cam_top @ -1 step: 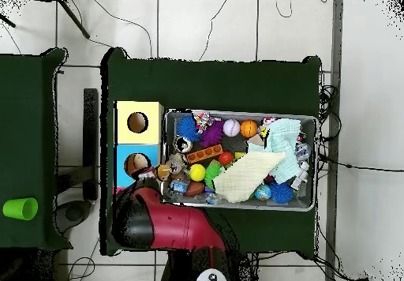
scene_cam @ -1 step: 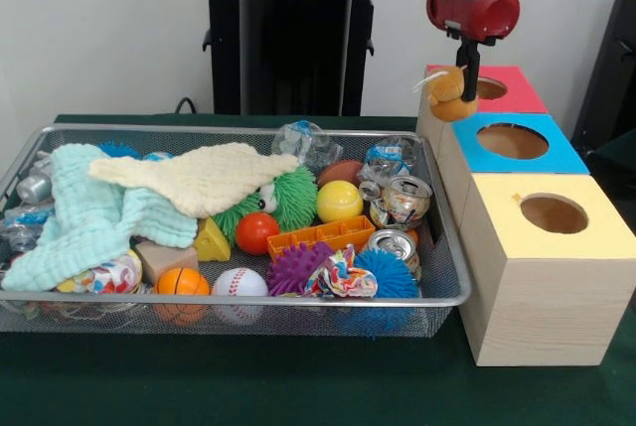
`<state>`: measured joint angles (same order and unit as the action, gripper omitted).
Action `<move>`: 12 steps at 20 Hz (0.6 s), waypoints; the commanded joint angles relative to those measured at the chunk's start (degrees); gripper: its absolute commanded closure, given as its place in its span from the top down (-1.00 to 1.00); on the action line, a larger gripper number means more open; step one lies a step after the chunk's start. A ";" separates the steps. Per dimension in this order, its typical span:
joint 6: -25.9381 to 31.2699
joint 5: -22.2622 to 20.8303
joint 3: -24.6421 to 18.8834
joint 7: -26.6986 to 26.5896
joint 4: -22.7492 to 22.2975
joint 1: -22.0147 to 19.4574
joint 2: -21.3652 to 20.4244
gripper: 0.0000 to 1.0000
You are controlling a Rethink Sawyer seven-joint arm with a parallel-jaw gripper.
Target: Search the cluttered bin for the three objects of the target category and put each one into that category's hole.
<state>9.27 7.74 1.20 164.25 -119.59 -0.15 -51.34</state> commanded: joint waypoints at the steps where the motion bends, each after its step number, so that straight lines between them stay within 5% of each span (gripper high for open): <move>1: 3.79 4.07 -1.36 7.82 -3.98 -0.16 -1.30 -1.00; 12: 3.92 6.92 0.34 9.22 -5.67 2.71 -3.27 -1.00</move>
<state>9.27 11.17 1.70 164.25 -119.91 1.33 -53.89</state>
